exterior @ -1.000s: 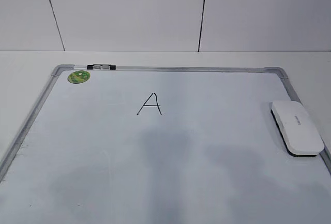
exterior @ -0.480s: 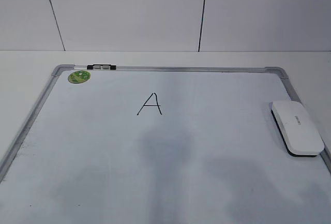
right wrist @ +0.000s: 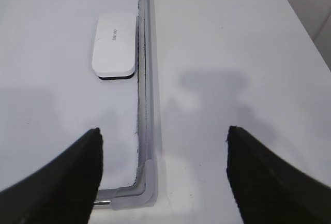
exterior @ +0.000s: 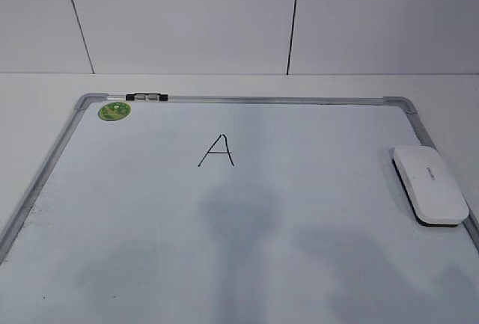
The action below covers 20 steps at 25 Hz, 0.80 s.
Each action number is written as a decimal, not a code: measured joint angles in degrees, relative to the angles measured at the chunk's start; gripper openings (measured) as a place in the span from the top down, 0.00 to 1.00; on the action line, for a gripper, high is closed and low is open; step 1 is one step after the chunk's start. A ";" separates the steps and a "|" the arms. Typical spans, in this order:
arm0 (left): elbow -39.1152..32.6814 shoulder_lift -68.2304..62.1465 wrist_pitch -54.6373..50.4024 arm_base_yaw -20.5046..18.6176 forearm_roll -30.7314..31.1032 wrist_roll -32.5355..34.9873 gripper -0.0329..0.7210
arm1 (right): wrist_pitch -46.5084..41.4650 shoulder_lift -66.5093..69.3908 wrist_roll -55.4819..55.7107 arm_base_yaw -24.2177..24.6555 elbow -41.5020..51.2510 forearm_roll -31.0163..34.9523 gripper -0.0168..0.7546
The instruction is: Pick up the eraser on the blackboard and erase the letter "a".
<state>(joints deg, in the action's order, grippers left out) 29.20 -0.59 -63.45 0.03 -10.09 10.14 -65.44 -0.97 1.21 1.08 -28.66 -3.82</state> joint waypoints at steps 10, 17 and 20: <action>0.00 0.00 0.00 0.00 0.00 0.00 0.64 | 0.00 0.00 0.00 0.00 0.00 0.00 0.21; 0.00 0.00 0.00 0.00 0.00 0.00 0.64 | 0.00 0.00 -1.82 0.00 0.00 1.00 0.21; 0.00 0.00 0.00 0.00 0.00 0.00 0.64 | 0.00 0.00 -2.18 0.00 0.00 1.24 0.21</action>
<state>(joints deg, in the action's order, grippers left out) 29.20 -0.59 -63.45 0.03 -10.09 10.14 -65.44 -0.97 -0.97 1.08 -28.66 -2.58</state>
